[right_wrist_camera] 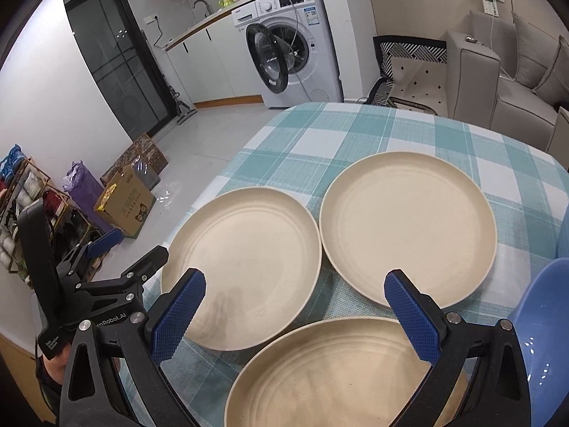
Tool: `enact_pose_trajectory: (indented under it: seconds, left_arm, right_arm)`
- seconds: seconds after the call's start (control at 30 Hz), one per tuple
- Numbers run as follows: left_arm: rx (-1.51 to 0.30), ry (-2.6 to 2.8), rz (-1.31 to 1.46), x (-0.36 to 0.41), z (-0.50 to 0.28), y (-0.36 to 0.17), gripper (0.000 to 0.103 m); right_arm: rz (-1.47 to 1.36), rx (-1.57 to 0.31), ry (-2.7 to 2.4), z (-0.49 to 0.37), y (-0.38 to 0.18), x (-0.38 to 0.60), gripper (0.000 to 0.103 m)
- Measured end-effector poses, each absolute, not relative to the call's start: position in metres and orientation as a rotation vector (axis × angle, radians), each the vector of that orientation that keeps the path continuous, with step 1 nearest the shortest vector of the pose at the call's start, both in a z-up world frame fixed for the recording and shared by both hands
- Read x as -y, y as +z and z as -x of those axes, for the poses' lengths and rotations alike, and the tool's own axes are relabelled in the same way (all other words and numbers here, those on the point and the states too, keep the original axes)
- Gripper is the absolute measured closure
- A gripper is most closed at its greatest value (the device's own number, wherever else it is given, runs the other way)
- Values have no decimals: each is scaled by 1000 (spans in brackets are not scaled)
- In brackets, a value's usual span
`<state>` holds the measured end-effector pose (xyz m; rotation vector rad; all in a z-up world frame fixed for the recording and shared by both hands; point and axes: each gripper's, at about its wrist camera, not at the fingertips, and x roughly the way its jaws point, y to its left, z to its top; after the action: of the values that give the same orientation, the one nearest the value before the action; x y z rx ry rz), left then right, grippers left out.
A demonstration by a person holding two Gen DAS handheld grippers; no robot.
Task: Organize plates and bowls
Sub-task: 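Move the left tool toward one cream plate while the right tool approaches another, then close the left gripper on a cream plate rim while the right gripper grips another plate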
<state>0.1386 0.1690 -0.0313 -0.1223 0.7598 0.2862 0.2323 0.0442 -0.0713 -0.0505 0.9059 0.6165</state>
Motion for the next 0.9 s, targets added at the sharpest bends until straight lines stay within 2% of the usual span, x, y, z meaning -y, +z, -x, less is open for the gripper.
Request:
enact_pose_trajectory:
  seconds: [0.33,0.47,0.63,0.7,0.83,0.9]
  left_arm:
    - [-822,270,146,-175,-145,-47,0]
    - [-842,266,163,-180,-147,-54,0]
    - [-853,252,187,-184,-147,-60,2]
    - [-855,240,190,-184,-147,-61,6]
    - [-873,219,194,-182,-149,-66,21]
    - [-882,202,191,-180,-150,-68,25]
  right_arm:
    - [51,-967,656,-244,-94,-64,1]
    - [51,-993,662,-248,-103,-70,14]
    - [45,-1026,658,-255,-116,-74,20]
    - [46,-1039,654,-257,-120,-75,21]
    - [46,-1054,647,-260,-126,-76,25]
    - [47,-1070,647,-262,-130,-78,33]
